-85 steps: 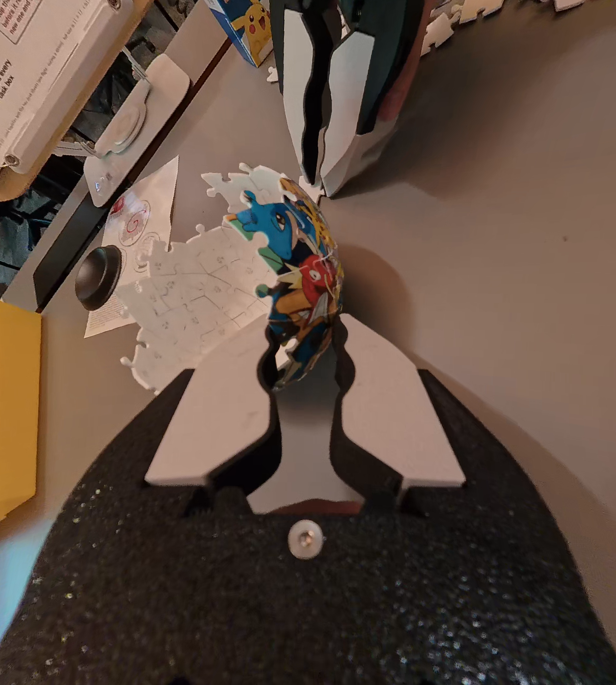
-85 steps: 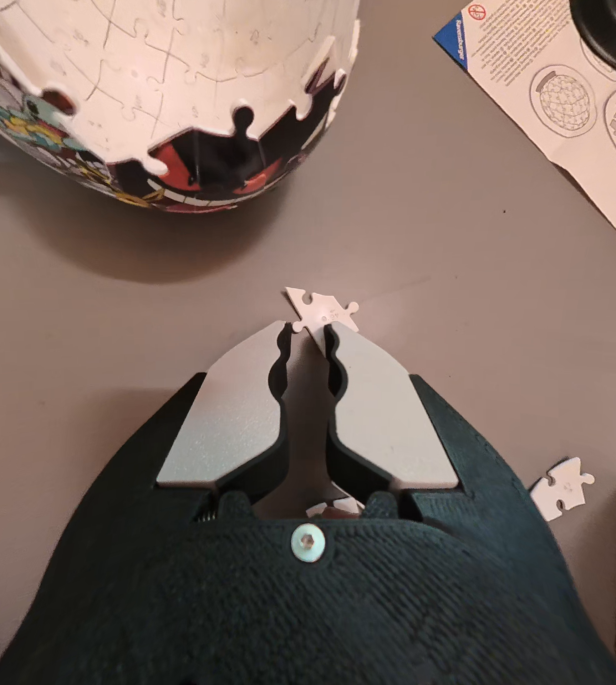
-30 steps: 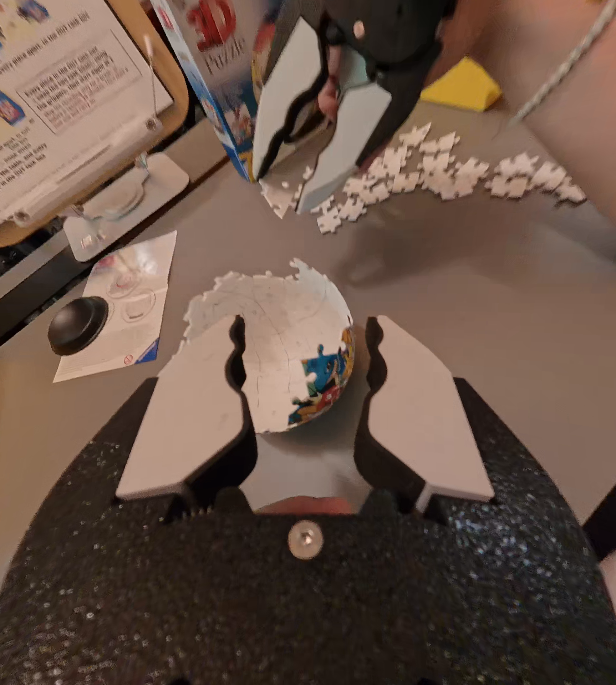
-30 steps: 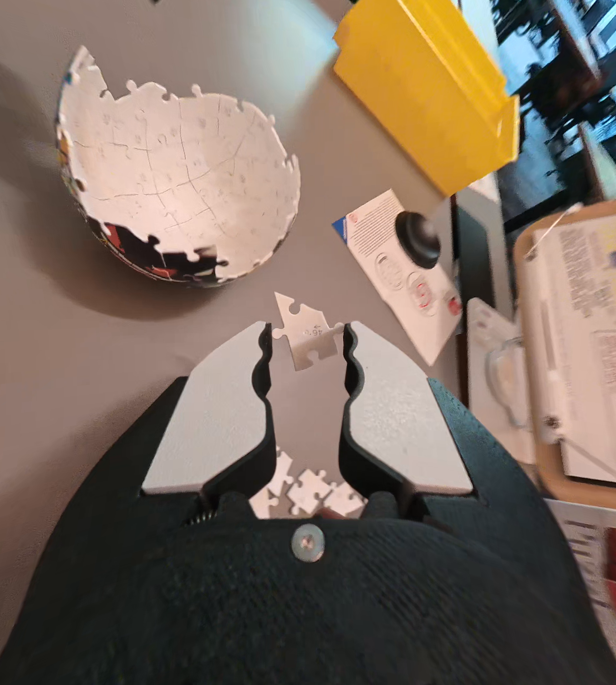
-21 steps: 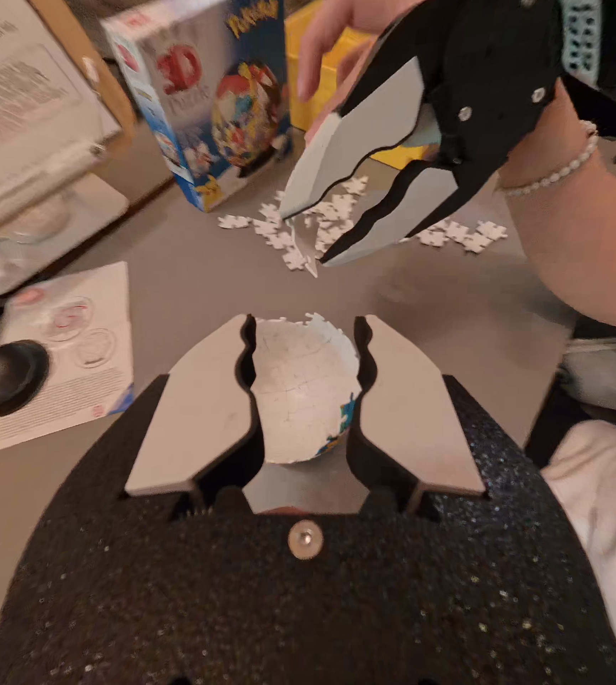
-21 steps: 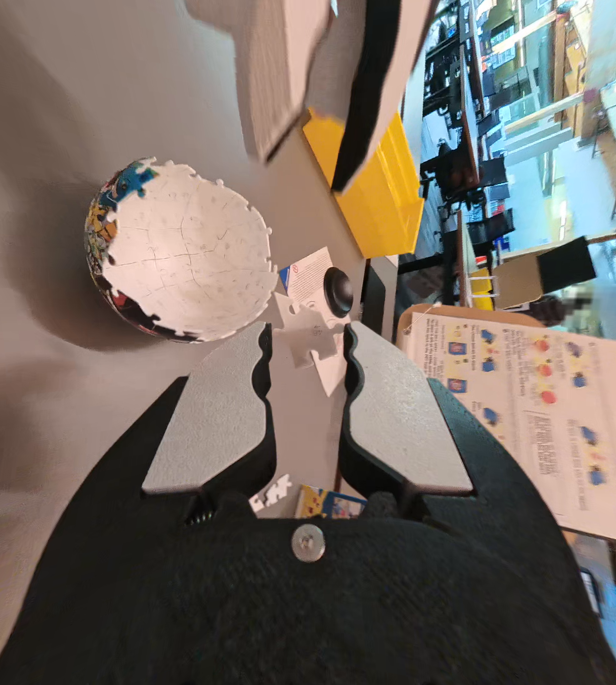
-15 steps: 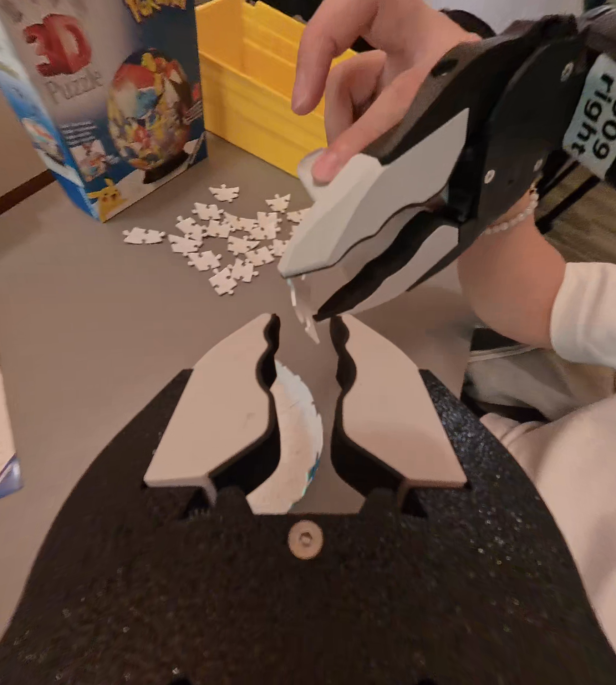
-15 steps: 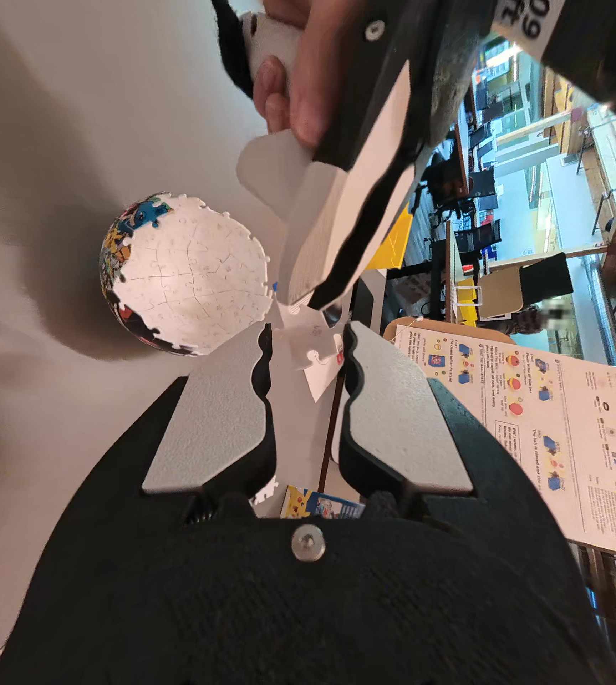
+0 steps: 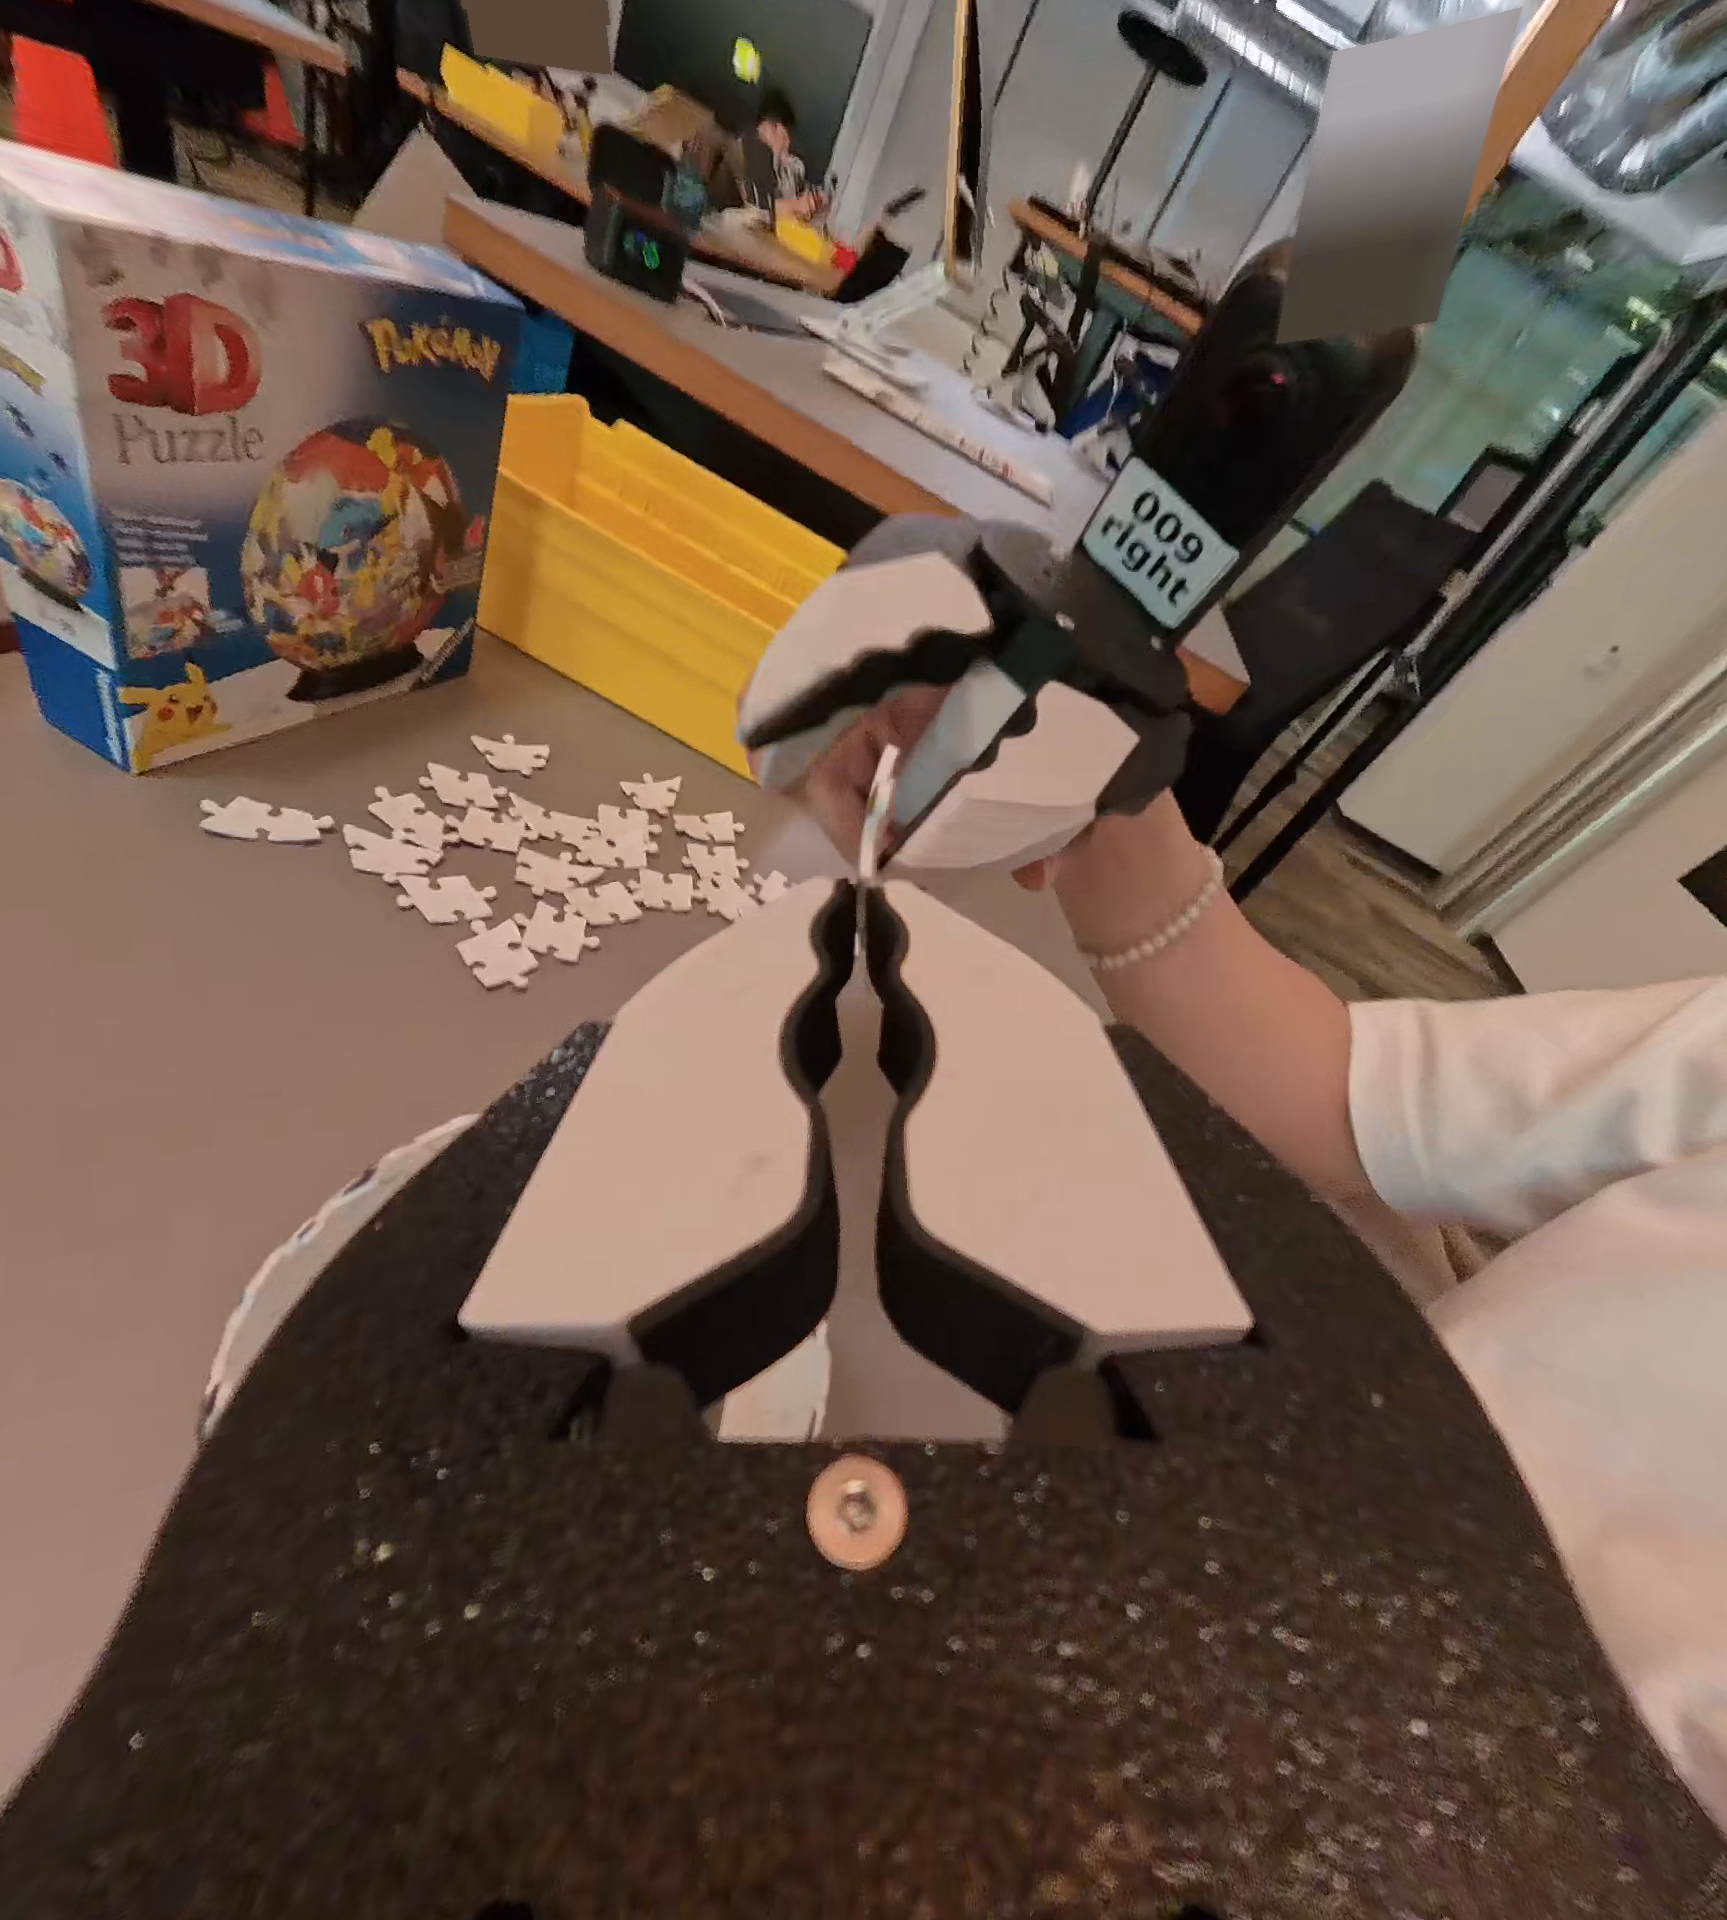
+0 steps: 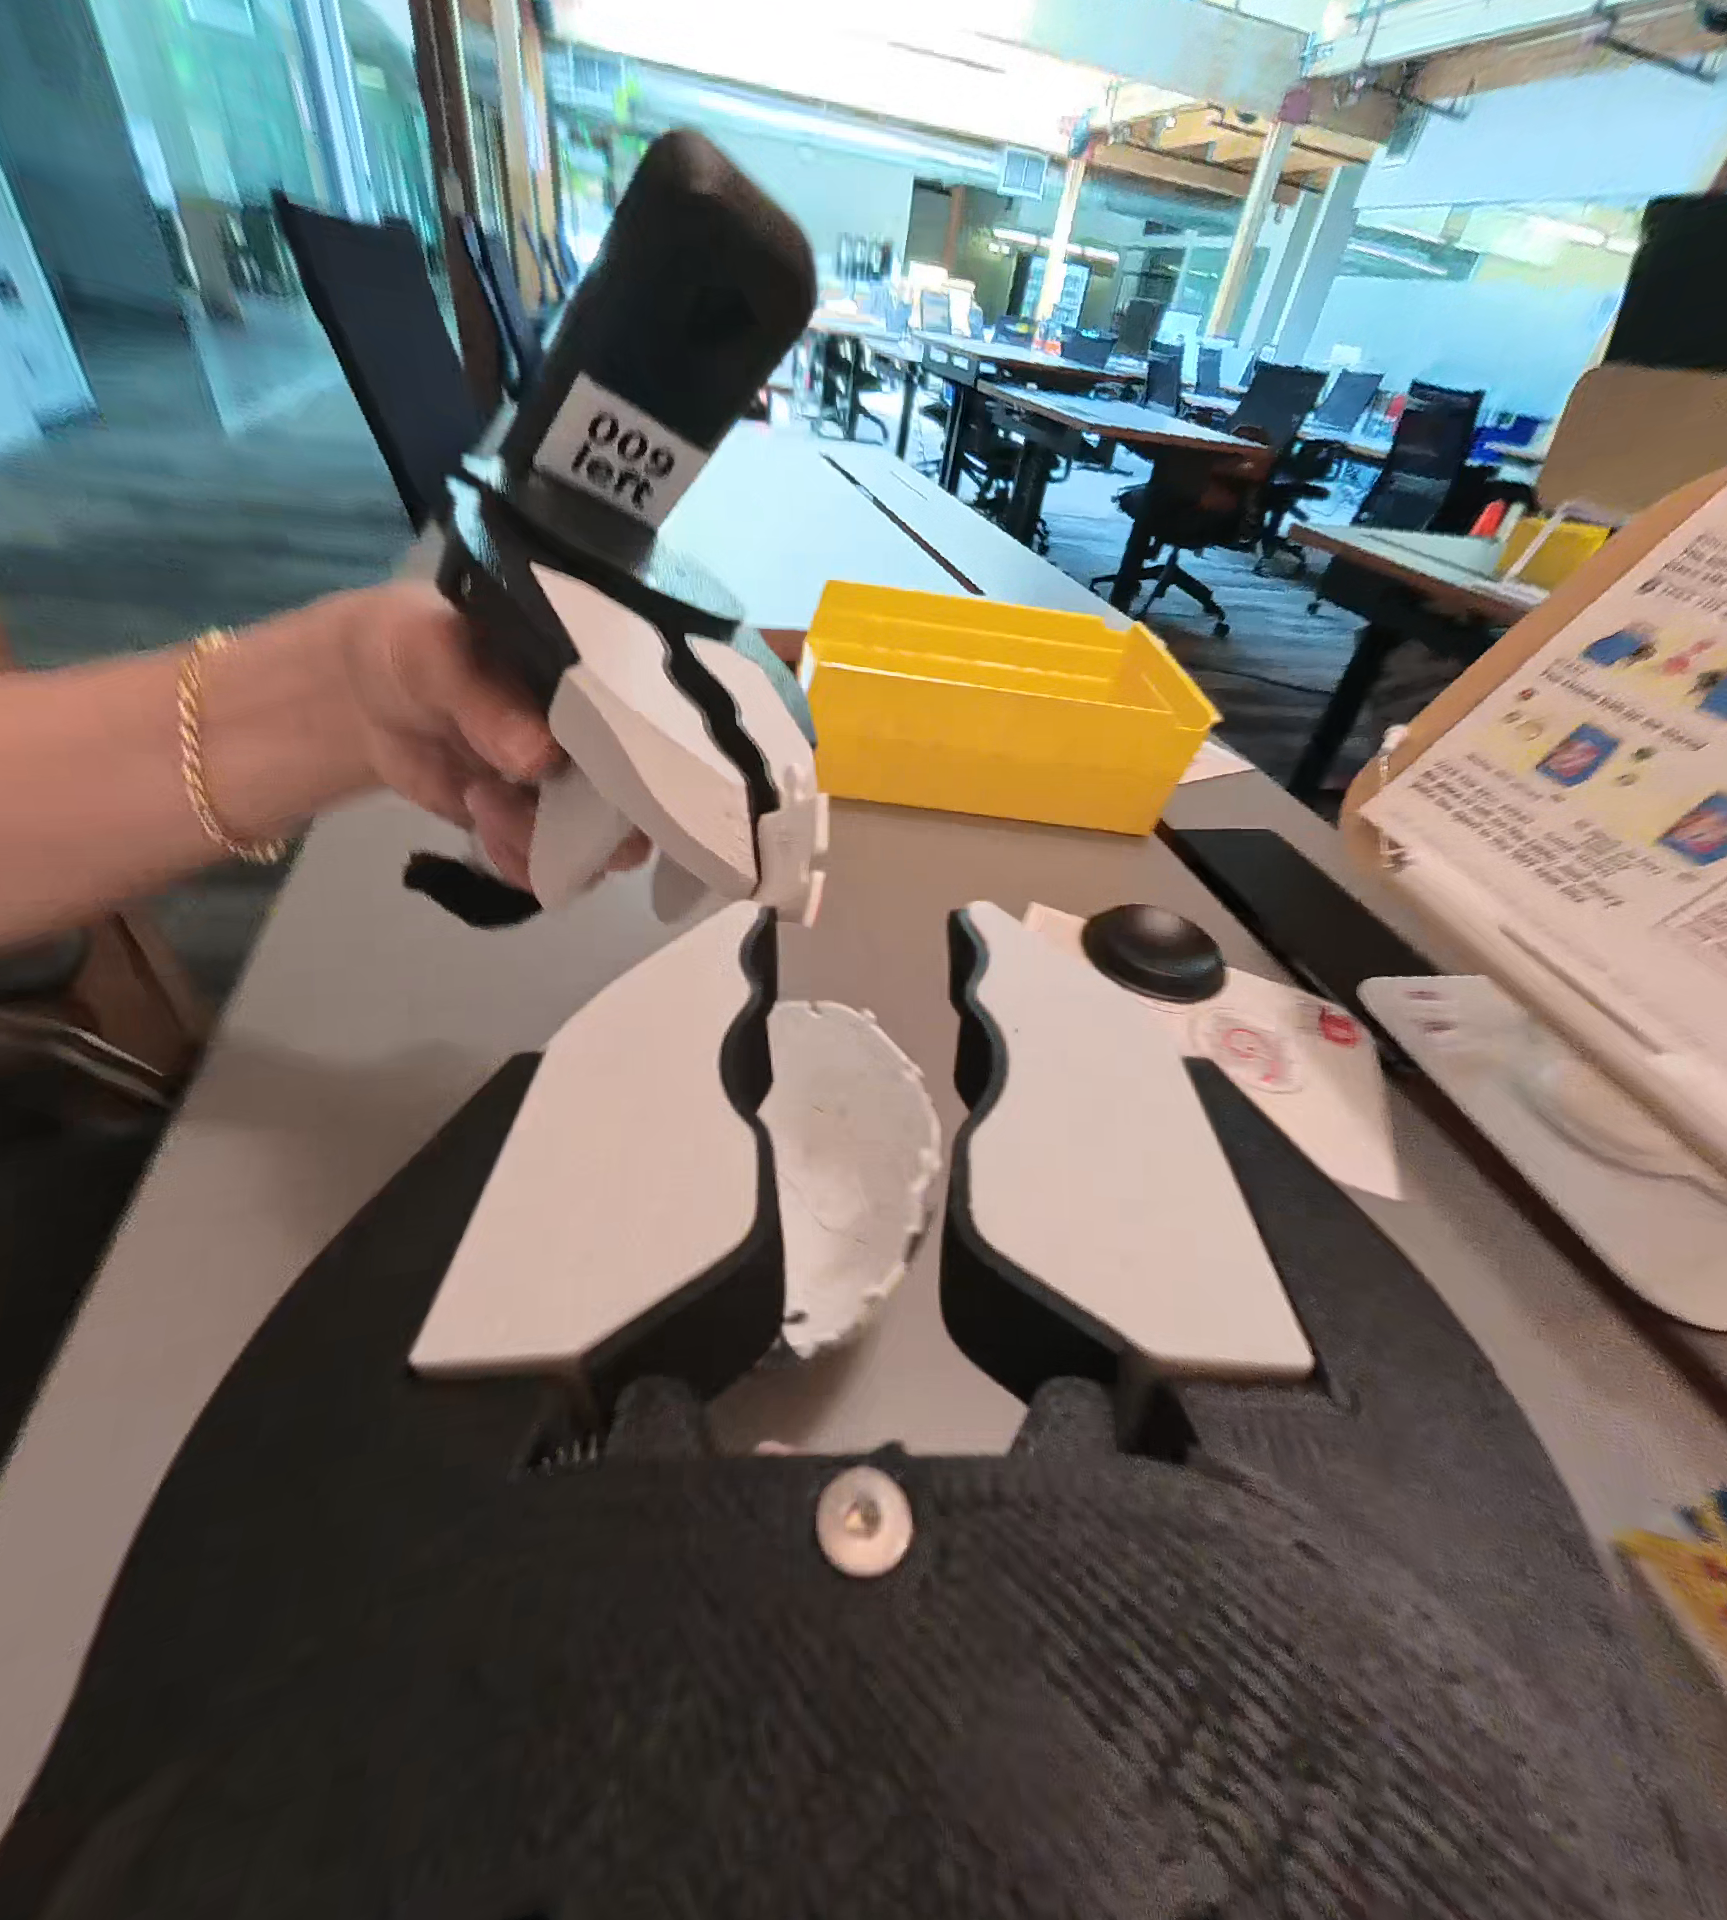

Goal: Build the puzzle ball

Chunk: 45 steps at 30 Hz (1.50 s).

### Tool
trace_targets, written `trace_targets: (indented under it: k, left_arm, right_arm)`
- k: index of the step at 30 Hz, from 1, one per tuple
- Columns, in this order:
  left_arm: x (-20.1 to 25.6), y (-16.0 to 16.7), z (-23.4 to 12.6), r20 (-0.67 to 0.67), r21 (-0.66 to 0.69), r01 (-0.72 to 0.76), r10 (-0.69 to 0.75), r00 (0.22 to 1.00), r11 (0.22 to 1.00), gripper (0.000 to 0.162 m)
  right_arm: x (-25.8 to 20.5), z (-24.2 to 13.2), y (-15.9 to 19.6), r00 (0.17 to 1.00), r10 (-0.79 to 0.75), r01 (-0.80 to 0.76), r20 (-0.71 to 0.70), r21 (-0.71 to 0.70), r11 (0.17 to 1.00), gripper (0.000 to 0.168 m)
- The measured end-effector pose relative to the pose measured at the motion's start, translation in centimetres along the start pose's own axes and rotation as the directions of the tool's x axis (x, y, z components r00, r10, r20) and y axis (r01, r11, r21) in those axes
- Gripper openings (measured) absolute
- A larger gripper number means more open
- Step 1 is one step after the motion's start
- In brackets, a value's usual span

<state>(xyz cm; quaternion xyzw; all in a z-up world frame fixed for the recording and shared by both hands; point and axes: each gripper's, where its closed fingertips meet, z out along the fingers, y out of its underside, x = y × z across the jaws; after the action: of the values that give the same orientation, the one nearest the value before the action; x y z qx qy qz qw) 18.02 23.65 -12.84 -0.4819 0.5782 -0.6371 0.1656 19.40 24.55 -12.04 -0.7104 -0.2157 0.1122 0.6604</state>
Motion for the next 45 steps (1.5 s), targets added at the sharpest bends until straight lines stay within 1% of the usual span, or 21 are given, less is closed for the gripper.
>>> trace_targets:
  k: [2, 5, 6, 7, 11, 13, 15, 19, 22, 24, 25, 27, 28, 32, 33, 34, 35, 39, 42, 44, 45]
  left_arm:
    - [0.0, 0.0, -0.4, -0.005, 0.034, -0.006, 0.006, 1.000, 0.999, 0.001]
    - [-0.2, 0.4, -0.7, 0.005, 0.037, -0.044, 0.044, 0.999, 0.998, 0.001]
    - [-0.3, 0.5, -0.7, 0.010, 0.041, -0.052, 0.051, 0.999, 0.998, 0.001]
    - [-0.3, 0.6, -0.7, 0.017, 0.044, -0.051, 0.050, 0.999, 0.998, 0.002]
    - [-1.0, 0.8, -0.6, 0.071, 0.054, -0.089, 0.085, 0.994, 0.995, 0.002]
    - [-1.3, 0.9, -0.4, 0.084, 0.065, -0.081, 0.076, 0.994, 0.995, 0.002]
    - [-1.6, 1.0, -0.1, 0.108, 0.066, -0.089, 0.081, 0.991, 0.994, 0.002]
    - [-0.8, 0.9, 0.0, 0.066, 0.098, -0.082, 0.076, 0.995, 0.992, 0.001]
    - [-0.5, 0.9, 0.0, 0.044, 0.126, -0.068, 0.063, 0.997, 0.990, 0.001]
    - [-0.5, 0.9, -0.2, 0.032, 0.137, -0.052, 0.048, 0.998, 0.989, 0.001]
    - [-0.5, 0.9, -0.3, 0.024, 0.142, -0.044, 0.041, 0.999, 0.989, 0.001]
    - [-0.7, 0.8, -0.4, 0.032, 0.143, -0.042, 0.038, 0.999, 0.989, 0.001]
    - [-0.8, 1.0, -0.5, 0.037, 0.129, -0.048, 0.043, 0.998, 0.990, 0.001]
    - [-1.2, 1.4, -0.5, 0.067, 0.099, -0.078, 0.072, 0.995, 0.992, 0.002]
    - [-1.2, 1.5, -0.4, 0.070, 0.093, -0.079, 0.072, 0.995, 0.993, 0.002]
    - [-1.3, 1.5, -0.4, 0.075, 0.092, -0.081, 0.074, 0.994, 0.992, 0.002]
    - [-1.2, 1.4, -0.4, 0.074, 0.093, -0.084, 0.077, 0.994, 0.992, 0.003]
    - [-1.8, 2.2, -0.1, 0.112, 0.022, -0.122, 0.119, 0.987, 0.992, 0.006]
    - [-2.2, 2.4, -0.9, 0.158, -0.035, -0.221, 0.223, 0.962, 0.975, 0.025]
    - [-4.2, 1.2, -3.2, 0.308, -0.046, -0.324, 0.322, 0.895, 0.945, 0.038]
    - [-5.9, 0.5, -4.7, 0.414, -0.057, -0.369, 0.358, 0.837, 0.928, 0.044]
  right_arm:
    - [-0.9, 0.5, -0.2, 0.998, 0.042, -0.044, 0.044, 0.036, 0.998, 0.016]
    - [-1.7, 0.9, -1.6, 0.989, 0.115, -0.126, 0.092, 0.124, 0.984, 0.015]
    - [-1.6, 1.0, -1.7, 0.985, 0.141, -0.152, 0.095, 0.125, 0.980, 0.009]
    - [-1.0, 1.2, -1.3, 0.987, 0.152, -0.157, 0.059, 0.100, 0.982, 0.003]
    - [-1.3, 1.5, -1.1, 0.988, 0.148, -0.151, 0.043, 0.097, 0.984, 0.003]
    - [-1.2, 1.5, -1.1, 0.990, 0.142, -0.142, 0.007, 0.113, 0.983, 0.009]
    - [-0.8, 1.5, -0.7, 0.987, 0.157, -0.153, -0.038, 0.101, 0.983, 0.008]
    - [-0.9, 0.7, -0.9, 0.970, 0.244, -0.239, -0.003, 0.184, 0.953, 0.004]
    - [-1.1, 0.5, -0.8, 0.957, 0.289, -0.287, 0.021, 0.209, 0.935, 0.005]
    - [-0.8, 0.6, -0.4, 0.955, 0.295, -0.283, -0.030, 0.205, 0.937, 0.017]
    - [-0.9, 0.8, 0.0, 0.953, 0.300, -0.288, -0.041, 0.189, 0.939, 0.016]
    - [-1.4, 1.2, 0.4, 0.946, 0.324, -0.316, -0.019, 0.174, 0.933, 0.006]
    - [-1.4, 1.3, 0.5, 0.941, 0.338, -0.328, -0.024, 0.176, 0.928, 0.006]
    - [-1.3, 1.5, 0.8, 0.947, 0.312, -0.297, -0.069, 0.172, 0.939, 0.006]
    - [-1.4, 1.4, 0.4, 0.949, 0.307, -0.287, -0.074, 0.205, 0.936, 0.014]
    - [-1.5, 1.3, 0.1, 0.947, 0.312, -0.287, -0.081, 0.225, 0.931, 0.014]
    - [-1.3, 1.2, 0.1, 0.947, 0.305, -0.277, -0.102, 0.228, 0.934, 0.004]
    - [-1.4, 1.2, 1.0, 0.961, 0.233, -0.209, -0.148, 0.156, 0.965, 0.002]
    - [-1.4, 0.9, 1.7, 0.956, 0.246, -0.229, -0.162, 0.118, 0.966, 0.002]
    - [-0.4, 0.0, 3.0, 0.930, 0.295, -0.284, -0.218, 0.080, 0.955, 0.002]
    - [-0.1, -0.3, 4.1, 0.919, 0.321, -0.323, -0.230, 0.027, 0.946, 0.002]
